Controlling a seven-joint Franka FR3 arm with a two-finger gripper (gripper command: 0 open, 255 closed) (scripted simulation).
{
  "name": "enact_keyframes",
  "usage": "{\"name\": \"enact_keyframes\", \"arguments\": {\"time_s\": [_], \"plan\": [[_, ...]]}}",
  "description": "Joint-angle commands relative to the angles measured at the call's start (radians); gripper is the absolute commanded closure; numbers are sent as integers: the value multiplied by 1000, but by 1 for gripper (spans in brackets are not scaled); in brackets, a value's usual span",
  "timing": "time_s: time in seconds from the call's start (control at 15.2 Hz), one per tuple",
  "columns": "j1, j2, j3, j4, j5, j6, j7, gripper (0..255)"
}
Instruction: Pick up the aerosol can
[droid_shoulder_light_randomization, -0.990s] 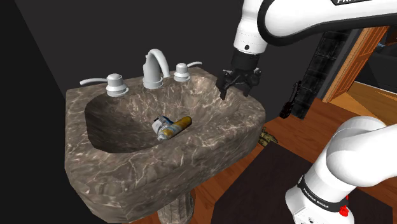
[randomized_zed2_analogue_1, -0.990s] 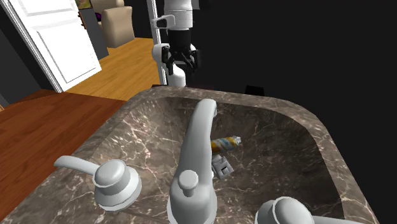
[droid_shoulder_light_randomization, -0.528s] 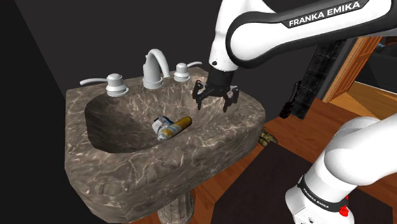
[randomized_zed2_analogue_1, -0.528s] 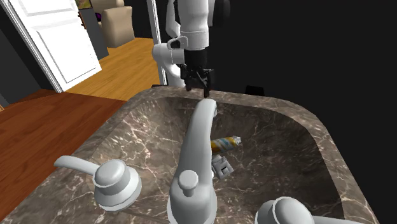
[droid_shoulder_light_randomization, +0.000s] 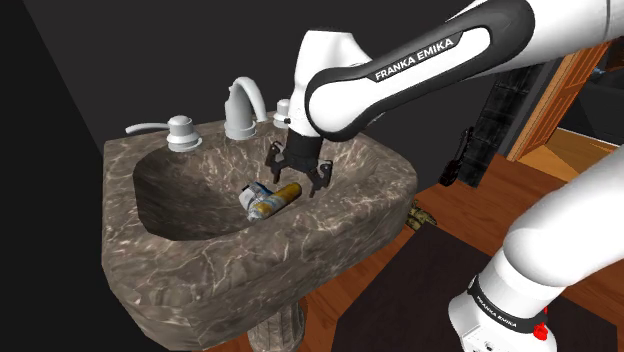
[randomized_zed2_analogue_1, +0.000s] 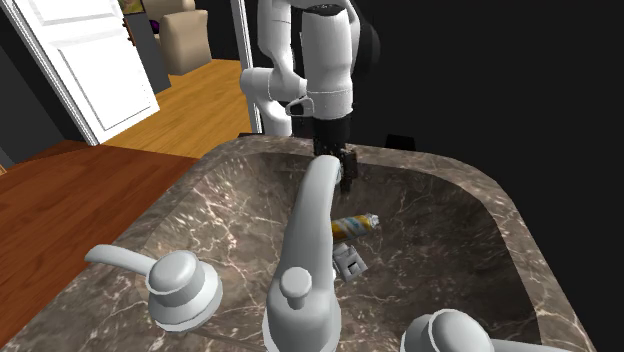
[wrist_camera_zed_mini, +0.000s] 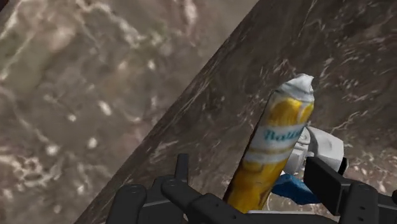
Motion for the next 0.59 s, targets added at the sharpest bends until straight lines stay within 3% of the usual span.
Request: {"name": "enact_keyframes", "arguments": {"time_s": [0.0, 0.26, 0.53], "plan": [[-35, 101, 45, 48, -45, 65, 132, 0], [-67, 275, 86, 135, -178, 155, 386, 0], [-60, 316, 82, 113, -216, 209, 410, 0]]}}
